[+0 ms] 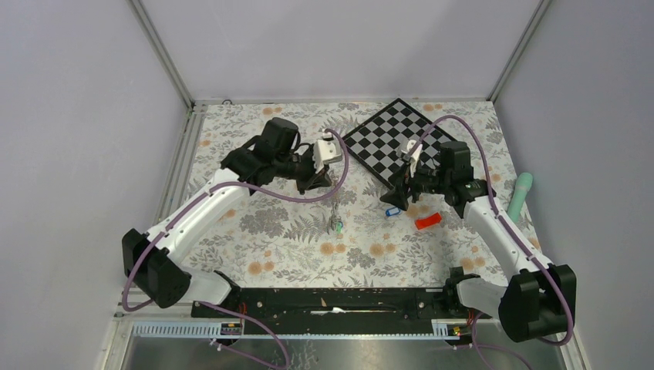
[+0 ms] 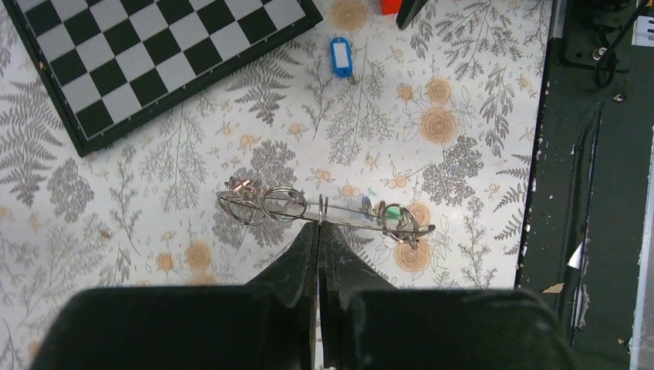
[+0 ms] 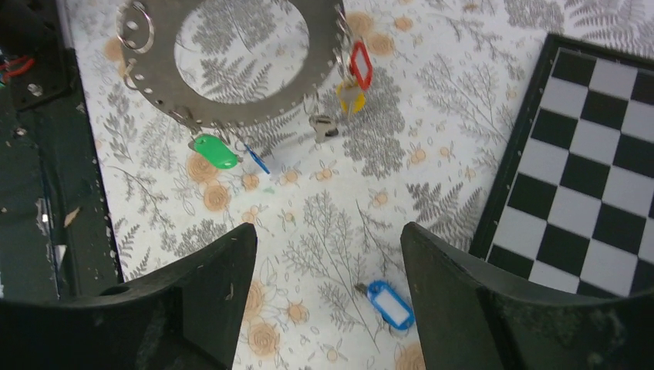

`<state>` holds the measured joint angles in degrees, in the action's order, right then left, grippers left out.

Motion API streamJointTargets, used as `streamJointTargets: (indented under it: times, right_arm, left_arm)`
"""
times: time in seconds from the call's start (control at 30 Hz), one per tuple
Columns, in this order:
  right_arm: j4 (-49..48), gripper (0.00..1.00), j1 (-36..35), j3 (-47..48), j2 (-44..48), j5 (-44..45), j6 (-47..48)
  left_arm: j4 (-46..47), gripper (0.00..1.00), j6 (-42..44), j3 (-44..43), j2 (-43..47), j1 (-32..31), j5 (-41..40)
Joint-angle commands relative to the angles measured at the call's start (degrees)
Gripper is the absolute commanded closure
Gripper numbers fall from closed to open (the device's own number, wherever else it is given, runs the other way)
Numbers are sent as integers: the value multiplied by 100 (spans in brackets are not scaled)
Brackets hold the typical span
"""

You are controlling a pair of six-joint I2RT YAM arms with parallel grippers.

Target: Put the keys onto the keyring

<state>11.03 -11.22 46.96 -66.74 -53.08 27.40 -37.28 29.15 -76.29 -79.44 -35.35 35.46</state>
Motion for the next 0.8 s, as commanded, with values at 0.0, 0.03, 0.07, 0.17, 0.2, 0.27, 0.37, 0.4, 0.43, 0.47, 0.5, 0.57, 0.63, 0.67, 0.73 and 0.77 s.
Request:
streamJointTargets:
  times: [0.0,0.03,0.07,0.17,0.2,0.27,0.37,0.4,0.43,0.47,0.5,0.57,0.63,0.67,0.73,0.77]
  right_arm:
    - [1183,25,32,374,110,690,878]
    - [1520,27,33,448,21,769,1140]
    - [1821,29,33,498,-113,860,1434]
    - [2179,33,33,438,-330,1236,1730]
    - [2186,33,33,392,-384,1415,1753]
    - [2212,34,33,315,-489,1700,1777]
    - [2138,35,28,132,-598,2038,1764]
    - [2076,36,25,67,-649,2157,1713]
    - [2030,37,32,26,-712,2255,1670]
    - [1971,38,30,-5,-806,2352,1589]
    - [1927,39,26,1,-912,2416,1505]
    - [1858,40,30,50,-1152,2478,1302]
    - [1806,40,26,140,-1420,2541,1051]
    - [1770,41,22,183,-1544,2555,950]
    - [1649,41,26,224,-1753,2617,737]
    - [1581,42,28,237,-1831,2638,654]
  left_arm:
    - [568,100,-405,111,479,-15,-373]
    - [481,100,-415,58,448,-15,-391]
    - [376,100,-418,5,415,-15,-401]
    - [229,100,-362,-58,367,-15,-325]
    - [214,100,-313,-52,379,-15,-282]
    - [219,100,-253,-16,400,-20,-244]
    - [299,100,-201,77,433,-24,-241]
    - [340,100,-191,124,447,-24,-235]
    - [372,100,-179,170,461,-29,-221]
    - [381,100,-159,197,457,-32,-195]
    - [387,100,-160,211,451,-40,-183]
    - [391,100,-148,211,429,-58,-174]
    - [388,100,-131,222,428,-74,-170]
    - [388,100,-121,216,425,-77,-165]
    - [383,100,-129,205,420,-85,-143]
    - [390,100,-135,197,413,-93,-130]
